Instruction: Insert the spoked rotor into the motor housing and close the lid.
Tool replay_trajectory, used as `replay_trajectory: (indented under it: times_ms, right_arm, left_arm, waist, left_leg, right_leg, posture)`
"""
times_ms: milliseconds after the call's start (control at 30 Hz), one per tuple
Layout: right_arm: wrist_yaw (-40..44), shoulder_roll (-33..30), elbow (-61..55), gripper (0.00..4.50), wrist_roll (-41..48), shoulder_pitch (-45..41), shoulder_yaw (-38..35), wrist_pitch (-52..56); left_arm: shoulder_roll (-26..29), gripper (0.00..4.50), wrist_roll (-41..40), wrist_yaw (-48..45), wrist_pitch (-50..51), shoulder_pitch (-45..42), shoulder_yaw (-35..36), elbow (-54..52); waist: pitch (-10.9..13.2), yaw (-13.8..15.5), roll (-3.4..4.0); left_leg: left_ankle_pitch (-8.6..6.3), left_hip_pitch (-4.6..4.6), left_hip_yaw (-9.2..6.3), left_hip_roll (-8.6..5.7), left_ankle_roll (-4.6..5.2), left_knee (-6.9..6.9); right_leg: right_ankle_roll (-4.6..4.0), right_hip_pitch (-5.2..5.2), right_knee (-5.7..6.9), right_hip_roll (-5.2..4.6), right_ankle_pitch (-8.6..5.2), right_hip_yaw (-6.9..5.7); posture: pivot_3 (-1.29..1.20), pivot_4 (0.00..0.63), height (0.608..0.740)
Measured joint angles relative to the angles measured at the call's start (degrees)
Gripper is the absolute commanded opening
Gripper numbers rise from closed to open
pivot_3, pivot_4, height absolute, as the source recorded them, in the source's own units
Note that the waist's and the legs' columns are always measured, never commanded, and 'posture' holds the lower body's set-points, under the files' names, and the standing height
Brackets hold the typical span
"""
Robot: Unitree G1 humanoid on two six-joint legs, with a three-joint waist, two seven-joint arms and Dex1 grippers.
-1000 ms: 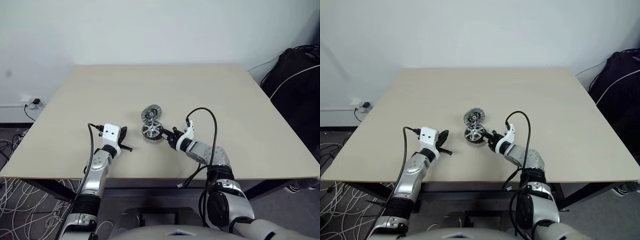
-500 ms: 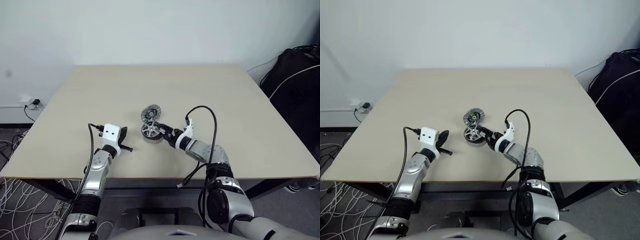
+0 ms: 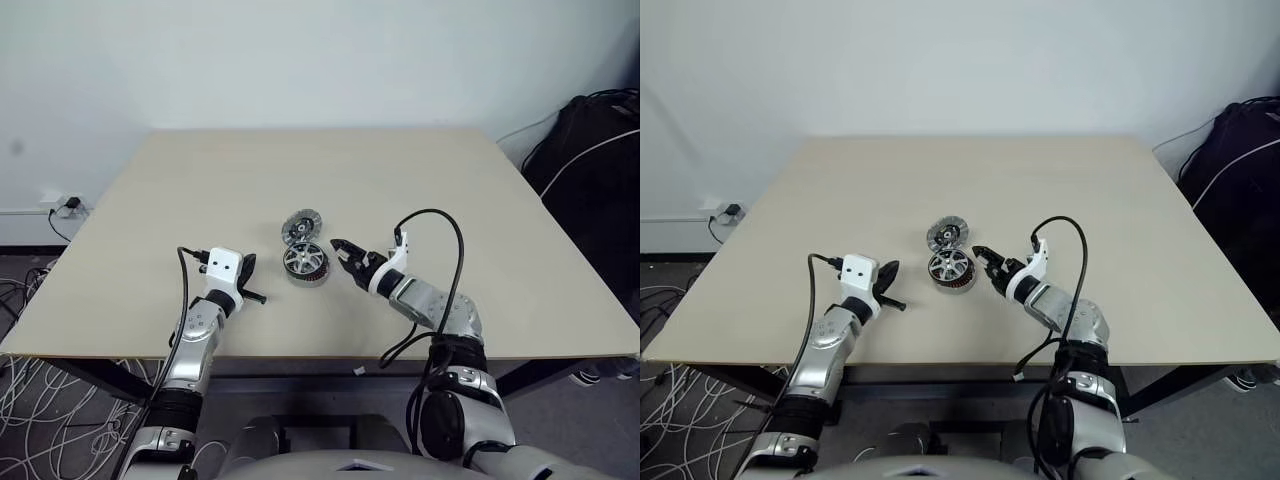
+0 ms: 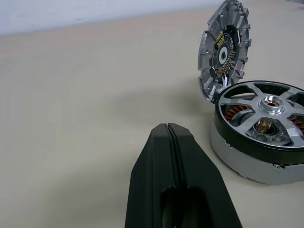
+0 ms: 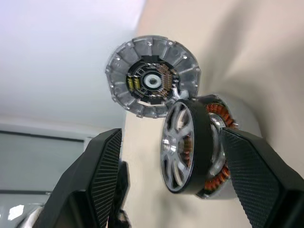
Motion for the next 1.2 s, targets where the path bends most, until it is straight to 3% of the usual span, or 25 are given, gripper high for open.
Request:
replay_trajectory:
  times_ms: [333,600,1200]
  right_arm:
    - [1.6,-3.0,-9.4,0.09,-12.1,0.8,14.6,-8.1]
    - [5.7,-3.1,-4.0,0.03,-25.5,-2.5,28.9,-18.4]
    - [9.9,2.1,12.9,0.03,-34.1,-13.0,33.2,-24.8]
  left_arm:
    - [0.0,0.0,0.0,0.0,0.0,0.0,0.0,0.0]
    - [-0.1,0.0,0.0,0.0,-0.1,0.0,0.0,0.2]
    - [-0.1,0.0,-0.1,-0.2,-1.0,0.1,0.1,1.6]
  waist:
    - [0.0,-0.1,0.0]
    - [0.0,0.0,0.0]
    - [0.0,-0.2,0.0]
  left_leg:
    - [0.01,-0.01,0.04,0.03,-0.02,0.01]
    - [0.01,-0.01,0.0,0.02,-0.03,0.0]
    - [0.06,0.02,-0.09,0.02,-0.11,-0.05]
  right_leg:
    - [0.02,-0.05,0.0,0.0,0.0,-0.01]
    - [0.0,-0.11,-0.01,0.0,0.01,-0.02]
    - [-0.22,-0.13,0.05,0.06,0.14,-0.03]
  posture:
    - [0.0,0.0,0.74]
    - [0.0,0.0,0.74]
    - [0.0,0.0,0.74]
